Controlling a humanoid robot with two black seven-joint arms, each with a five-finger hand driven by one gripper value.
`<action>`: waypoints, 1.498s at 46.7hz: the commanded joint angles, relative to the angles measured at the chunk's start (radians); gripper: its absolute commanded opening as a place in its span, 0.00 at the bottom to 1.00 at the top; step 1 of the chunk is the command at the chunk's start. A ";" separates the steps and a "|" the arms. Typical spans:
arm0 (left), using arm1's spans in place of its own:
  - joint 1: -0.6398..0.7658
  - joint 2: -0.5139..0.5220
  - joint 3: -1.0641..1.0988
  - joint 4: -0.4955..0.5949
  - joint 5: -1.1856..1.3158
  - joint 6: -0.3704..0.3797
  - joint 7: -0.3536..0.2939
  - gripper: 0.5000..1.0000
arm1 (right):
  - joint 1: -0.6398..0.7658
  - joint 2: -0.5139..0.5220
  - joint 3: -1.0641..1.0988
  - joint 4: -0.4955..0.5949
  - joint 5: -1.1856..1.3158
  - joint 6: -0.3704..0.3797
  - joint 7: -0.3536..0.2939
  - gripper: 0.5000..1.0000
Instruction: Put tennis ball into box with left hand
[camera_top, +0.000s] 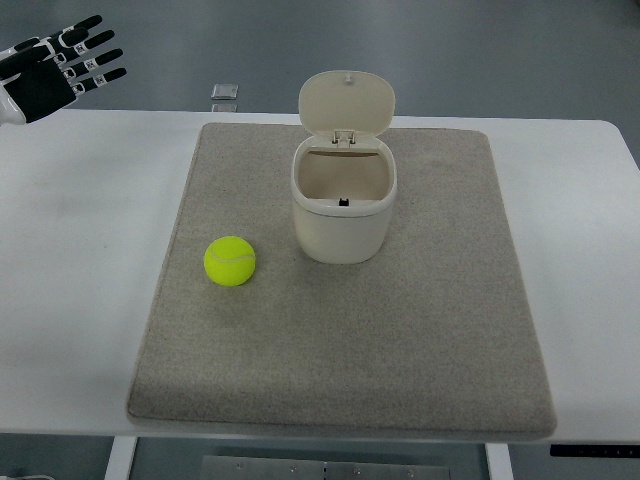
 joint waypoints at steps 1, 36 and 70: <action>-0.003 -0.011 -0.004 0.046 0.049 0.000 0.000 0.98 | 0.000 0.000 0.000 0.000 0.000 -0.001 0.000 0.80; -0.069 0.048 -0.038 -0.006 0.956 0.000 -0.371 0.98 | 0.000 0.000 0.000 0.000 0.000 0.001 0.000 0.80; -0.032 0.175 -0.070 -0.310 1.525 0.000 -0.616 0.98 | 0.000 0.000 0.000 0.000 0.000 0.001 0.000 0.80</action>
